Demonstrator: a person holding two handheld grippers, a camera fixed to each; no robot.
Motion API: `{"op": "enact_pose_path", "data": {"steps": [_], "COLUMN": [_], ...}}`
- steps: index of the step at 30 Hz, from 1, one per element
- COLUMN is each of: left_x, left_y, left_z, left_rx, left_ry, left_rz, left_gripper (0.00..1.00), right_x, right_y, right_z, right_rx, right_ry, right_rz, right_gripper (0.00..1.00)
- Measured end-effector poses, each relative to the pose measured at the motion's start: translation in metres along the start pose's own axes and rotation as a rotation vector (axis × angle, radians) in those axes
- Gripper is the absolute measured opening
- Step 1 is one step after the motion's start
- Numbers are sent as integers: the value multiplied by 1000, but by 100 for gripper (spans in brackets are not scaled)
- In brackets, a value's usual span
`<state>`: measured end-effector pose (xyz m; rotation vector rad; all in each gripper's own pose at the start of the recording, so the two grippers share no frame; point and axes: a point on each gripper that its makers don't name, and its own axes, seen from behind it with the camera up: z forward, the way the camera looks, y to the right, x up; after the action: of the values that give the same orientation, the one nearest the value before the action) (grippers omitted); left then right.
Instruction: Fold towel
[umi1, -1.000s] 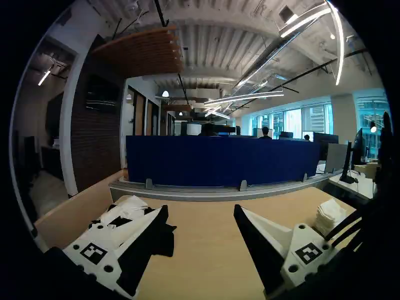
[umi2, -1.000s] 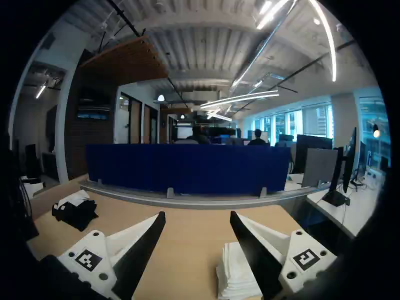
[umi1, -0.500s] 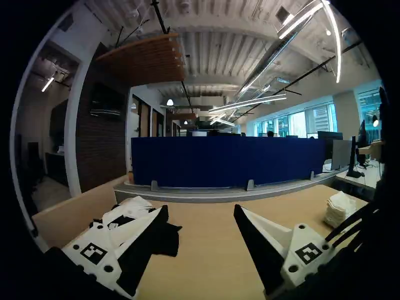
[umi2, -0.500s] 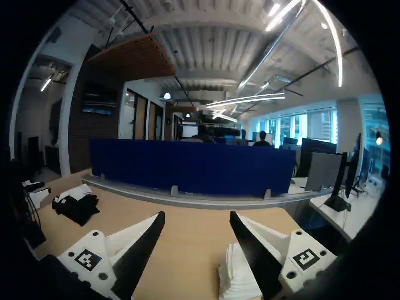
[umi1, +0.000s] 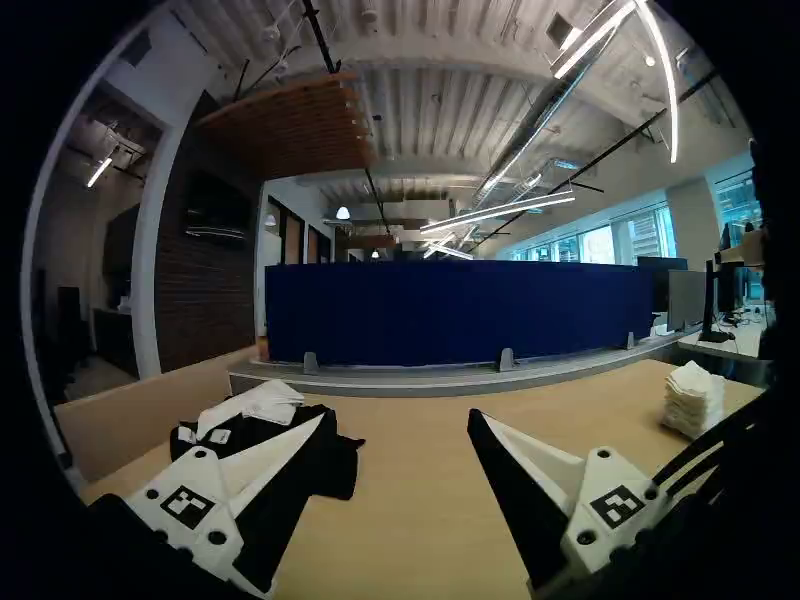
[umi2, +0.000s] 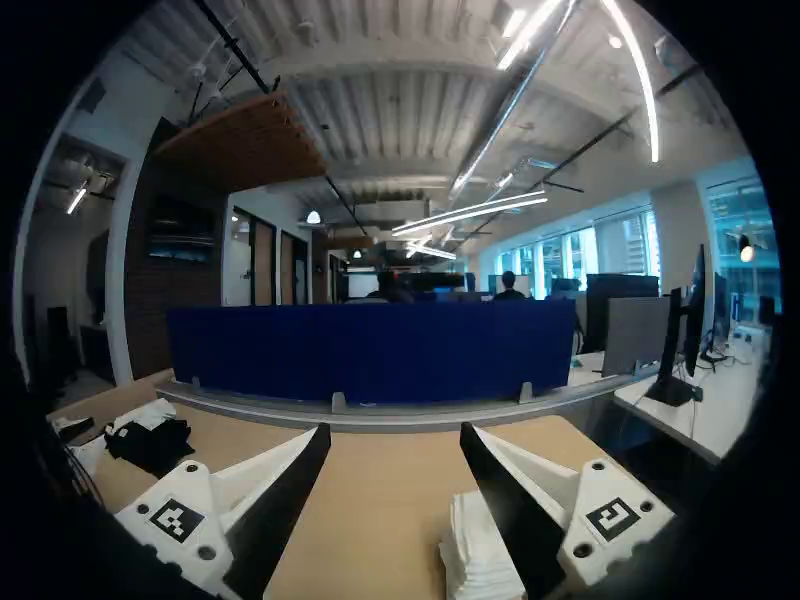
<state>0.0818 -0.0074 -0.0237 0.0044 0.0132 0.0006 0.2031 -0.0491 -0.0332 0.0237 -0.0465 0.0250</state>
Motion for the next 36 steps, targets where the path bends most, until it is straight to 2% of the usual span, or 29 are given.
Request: {"op": "enact_pose_path", "data": {"steps": [2, 15, 23, 29, 36], "left_x": [-10, -57, -75, -79, -82], "left_y": [5, 16, 10, 5, 8], "left_z": [3, 20, 26, 26, 26], "left_rx": [-8, -23, -7, 6, -6], "left_ry": [0, 6, 6, -1, -10], "left_rz": [1, -2, 23, 2, -2], "left_gripper": [98, 98, 98, 98, 98], "right_x": [-6, -33, -47, -55, -59], "right_y": [0, 16, 19, 21, 20], "right_z": [-1, 5, 14, 18, 17], "right_rx": [-1, -23, -23, -21, -15], "right_ry": [2, 11, 1, -11, -14], "right_rz": [2, -6, -21, -32, -29], "right_gripper": [100, 100, 100, 100, 100]}}
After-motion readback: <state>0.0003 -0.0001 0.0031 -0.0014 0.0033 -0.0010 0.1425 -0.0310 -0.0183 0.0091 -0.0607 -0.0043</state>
